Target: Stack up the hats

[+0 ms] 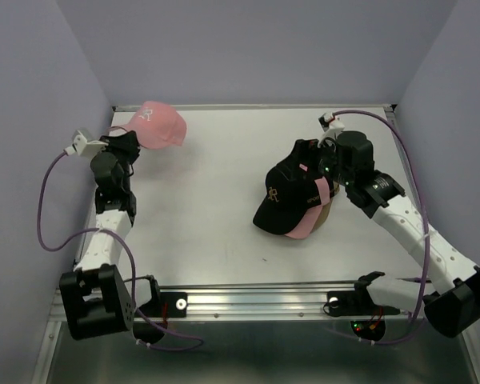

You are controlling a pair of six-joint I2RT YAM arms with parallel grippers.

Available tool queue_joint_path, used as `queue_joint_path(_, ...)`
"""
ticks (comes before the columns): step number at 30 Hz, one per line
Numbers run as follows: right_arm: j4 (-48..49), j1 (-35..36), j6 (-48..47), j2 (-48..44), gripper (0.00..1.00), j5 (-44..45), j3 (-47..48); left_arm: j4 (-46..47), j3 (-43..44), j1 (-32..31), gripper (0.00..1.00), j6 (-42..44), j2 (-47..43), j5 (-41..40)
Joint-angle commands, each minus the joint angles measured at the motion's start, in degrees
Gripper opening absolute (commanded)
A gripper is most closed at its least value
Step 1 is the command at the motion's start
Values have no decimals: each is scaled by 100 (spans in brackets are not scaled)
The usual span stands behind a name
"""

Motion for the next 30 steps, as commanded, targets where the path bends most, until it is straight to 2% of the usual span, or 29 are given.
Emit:
queue_joint_path(1, 145, -15, 38, -324, 100, 24, -79, 539, -156, -655, 0, -408, -810, 239)
queue_joint_path(3, 137, -15, 82, -430, 100, 120, -150, 548, -366, -989, 0, -603, -1214, 54)
queue_joint_path(7, 128, -15, 336, -579, 100, 699, -255, 574, -534, -2052, 0, -892, -1768, -517)
queue_joint_path(9, 110, -15, 547, -667, 100, 1548, -317, 557, -578, -2746, 0, -980, -1962, -789)
queue_joint_path(15, -276, -15, 891, -808, 100, 2949, -308, 671, -824, -4476, 0, -1542, -2182, -1896)
queue_joint_path(19, -364, -15, 970, -1079, 100, 3582, -369, 916, -982, -5181, 0, -1946, -2086, -2362)
queue_joint_path(23, -382, -15, 856, -1290, 100, 3811, -370, 1127, -1009, -5954, 0, -2246, -1578, -3108)
queue_joint_path(26, -399, -15, 750, -1353, 100, 3821, -361, 1381, -956, -6316, 0, -2238, -1287, -3364)
queue_joint_path(30, -417, -15, 619, -1397, 100, 3681, -387, 1786, -982, -6501, 0, -2053, -813, -3594)
